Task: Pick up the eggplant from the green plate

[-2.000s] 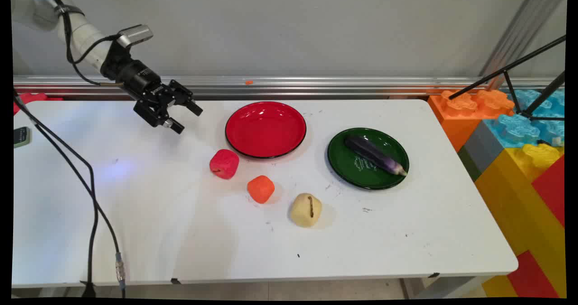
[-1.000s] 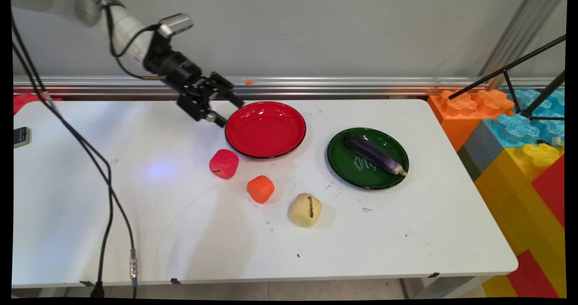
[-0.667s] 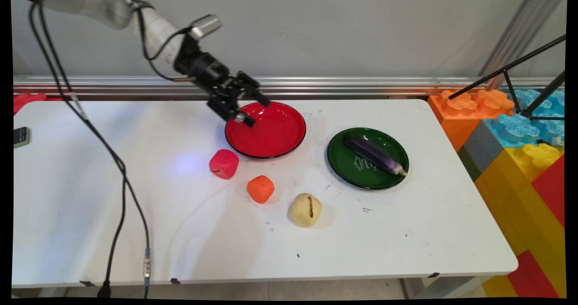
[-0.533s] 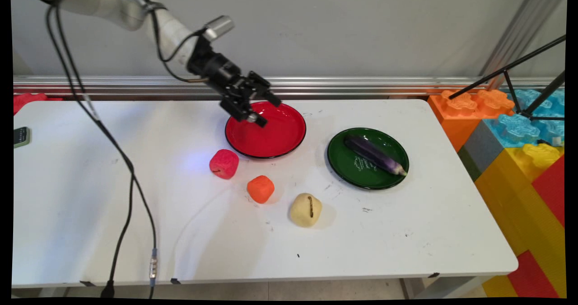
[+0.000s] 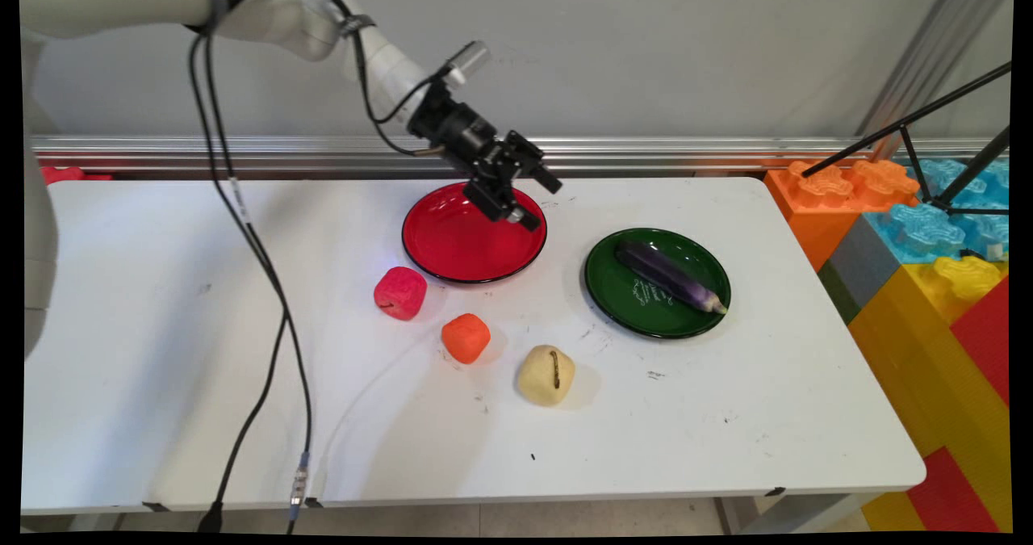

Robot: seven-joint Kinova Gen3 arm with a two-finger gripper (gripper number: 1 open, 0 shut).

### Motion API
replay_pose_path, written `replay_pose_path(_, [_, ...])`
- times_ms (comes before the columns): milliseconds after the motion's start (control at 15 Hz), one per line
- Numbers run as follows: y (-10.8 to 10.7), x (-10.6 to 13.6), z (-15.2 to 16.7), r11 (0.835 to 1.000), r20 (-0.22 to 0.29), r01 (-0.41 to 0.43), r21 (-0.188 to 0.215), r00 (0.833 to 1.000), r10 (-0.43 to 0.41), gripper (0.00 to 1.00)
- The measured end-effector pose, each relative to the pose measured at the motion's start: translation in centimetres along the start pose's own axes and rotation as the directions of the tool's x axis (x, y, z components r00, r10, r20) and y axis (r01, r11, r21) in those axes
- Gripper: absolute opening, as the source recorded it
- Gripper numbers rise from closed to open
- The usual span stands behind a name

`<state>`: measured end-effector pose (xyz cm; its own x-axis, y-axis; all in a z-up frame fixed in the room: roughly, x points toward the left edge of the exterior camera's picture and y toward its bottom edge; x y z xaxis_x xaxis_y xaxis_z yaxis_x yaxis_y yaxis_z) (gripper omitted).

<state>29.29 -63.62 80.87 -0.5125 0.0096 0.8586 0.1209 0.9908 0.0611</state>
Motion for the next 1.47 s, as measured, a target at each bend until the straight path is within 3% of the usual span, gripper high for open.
replay_pose_path(400, [-3.1, 0.8, 3.6, 0.999, 0.023, -0.032, -0.008, 0.999, 0.032, 1.00])
replay_pose_path(1467, [-6.7, -0.3, 10.3, 0.999, 0.077, -0.030, -0.040, 0.996, 0.033, 1.00])
